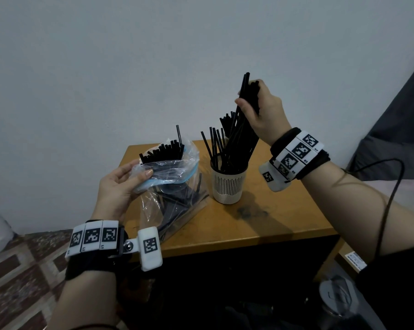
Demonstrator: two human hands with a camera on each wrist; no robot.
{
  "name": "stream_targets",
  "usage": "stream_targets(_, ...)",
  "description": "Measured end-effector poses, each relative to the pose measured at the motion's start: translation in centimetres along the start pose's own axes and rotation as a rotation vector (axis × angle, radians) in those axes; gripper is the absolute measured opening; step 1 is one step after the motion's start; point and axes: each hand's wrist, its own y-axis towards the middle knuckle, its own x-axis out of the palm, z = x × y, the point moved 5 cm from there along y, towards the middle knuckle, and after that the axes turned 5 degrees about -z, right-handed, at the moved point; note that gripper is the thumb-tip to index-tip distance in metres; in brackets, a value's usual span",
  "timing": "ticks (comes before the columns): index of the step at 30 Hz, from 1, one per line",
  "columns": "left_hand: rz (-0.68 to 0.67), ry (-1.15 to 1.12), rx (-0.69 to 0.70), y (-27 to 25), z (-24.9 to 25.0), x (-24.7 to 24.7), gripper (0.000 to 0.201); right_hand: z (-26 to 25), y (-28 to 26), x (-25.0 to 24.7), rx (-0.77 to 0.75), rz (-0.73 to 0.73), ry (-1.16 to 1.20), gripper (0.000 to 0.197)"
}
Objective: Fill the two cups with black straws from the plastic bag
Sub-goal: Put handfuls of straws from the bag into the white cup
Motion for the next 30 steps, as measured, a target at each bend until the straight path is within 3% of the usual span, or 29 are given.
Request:
stream_targets(4,-0.01,-0.011,-0.002,-0.1,0.0,0.1,0.04,-0.1,0.1,0.6,0.019,0.035,0.072,0.023)
stream_targets(8,-0.011,-0.013,-0.003,0.0,0.0,0.0,0.037,0.0,0.4,0.5,0.039,0.079,0.127,0.018)
stream_targets(16,-0.019,-0.013,-0.005,0.0,-0.2,0.0,0.042,2.5,0.6,2.2,0.199,-0.098,-0.033,0.026)
stream_targets(18,-0.011,-0.014,-0.004,0.0,-0.3,-0.2,0.046,3.0,0.7,2.0,0.233,-0.062,-0.046,0.026)
stream_targets(23,0.006,-0.008,-0.006,0.4,-0.5,-0.7,0.032,3.4,1.5,0.7,0.235,0.059,-0.033,0.027)
stream_targets(30,-0.006,-0.023,-0.002,0.5,-0.9,-0.7,0.042,2.2,1.3,2.3,0.156,-0.152,-0.06,0.025)
